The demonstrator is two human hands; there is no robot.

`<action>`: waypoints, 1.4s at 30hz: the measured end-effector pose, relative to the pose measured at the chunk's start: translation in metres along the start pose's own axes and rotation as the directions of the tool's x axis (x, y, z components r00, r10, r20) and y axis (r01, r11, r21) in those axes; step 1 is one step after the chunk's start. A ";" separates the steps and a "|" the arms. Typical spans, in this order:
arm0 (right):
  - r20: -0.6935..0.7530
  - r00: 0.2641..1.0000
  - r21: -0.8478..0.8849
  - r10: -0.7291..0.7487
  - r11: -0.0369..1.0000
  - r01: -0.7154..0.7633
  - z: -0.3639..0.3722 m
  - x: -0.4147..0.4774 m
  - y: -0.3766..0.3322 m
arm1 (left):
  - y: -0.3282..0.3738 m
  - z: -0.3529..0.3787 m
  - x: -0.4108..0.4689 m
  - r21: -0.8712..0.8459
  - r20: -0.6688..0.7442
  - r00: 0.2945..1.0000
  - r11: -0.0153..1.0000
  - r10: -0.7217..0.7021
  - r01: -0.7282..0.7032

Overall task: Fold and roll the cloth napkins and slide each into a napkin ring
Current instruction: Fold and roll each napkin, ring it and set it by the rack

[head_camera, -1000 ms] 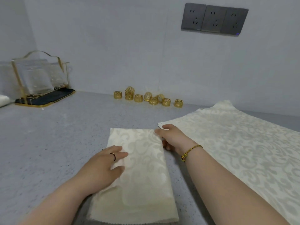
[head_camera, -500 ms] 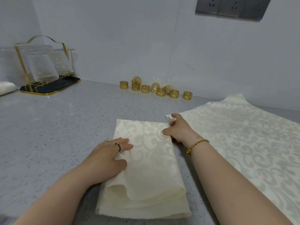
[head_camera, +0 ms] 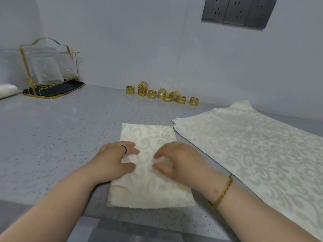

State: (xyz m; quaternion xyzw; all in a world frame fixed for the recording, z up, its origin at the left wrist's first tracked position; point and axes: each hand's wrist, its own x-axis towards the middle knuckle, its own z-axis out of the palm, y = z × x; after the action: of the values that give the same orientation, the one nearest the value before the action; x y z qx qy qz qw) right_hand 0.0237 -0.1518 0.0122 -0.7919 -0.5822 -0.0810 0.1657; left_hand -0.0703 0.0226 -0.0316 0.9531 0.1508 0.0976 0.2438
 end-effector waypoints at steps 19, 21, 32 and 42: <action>0.365 0.928 0.025 0.075 0.996 -0.090 0.001 -0.088 0.003 | 0.001 0.007 -0.097 0.243 -0.163 0.932 0.928 0.325 -0.281; 0.369 0.926 0.025 0.083 0.995 -0.099 0.000 -0.095 0.000 | -0.002 0.008 -0.101 0.194 -0.162 0.930 0.935 0.330 -0.298; -0.101 0.995 0.083 -0.023 0.996 0.031 0.026 -0.118 0.005 | 0.004 0.015 -0.114 -0.062 -0.426 0.849 0.926 0.312 -0.371; 0.018 0.930 0.511 0.367 0.797 -0.324 0.008 -0.108 0.008 | 0.018 0.017 -0.101 -0.251 -0.436 0.894 0.968 -0.105 -0.009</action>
State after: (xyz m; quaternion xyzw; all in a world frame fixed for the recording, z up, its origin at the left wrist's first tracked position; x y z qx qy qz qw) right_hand -0.0027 -0.2482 -0.0311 -0.8092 -0.4214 0.0734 0.4027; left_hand -0.1563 -0.0336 -0.0483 0.8635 0.2130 0.3249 0.3217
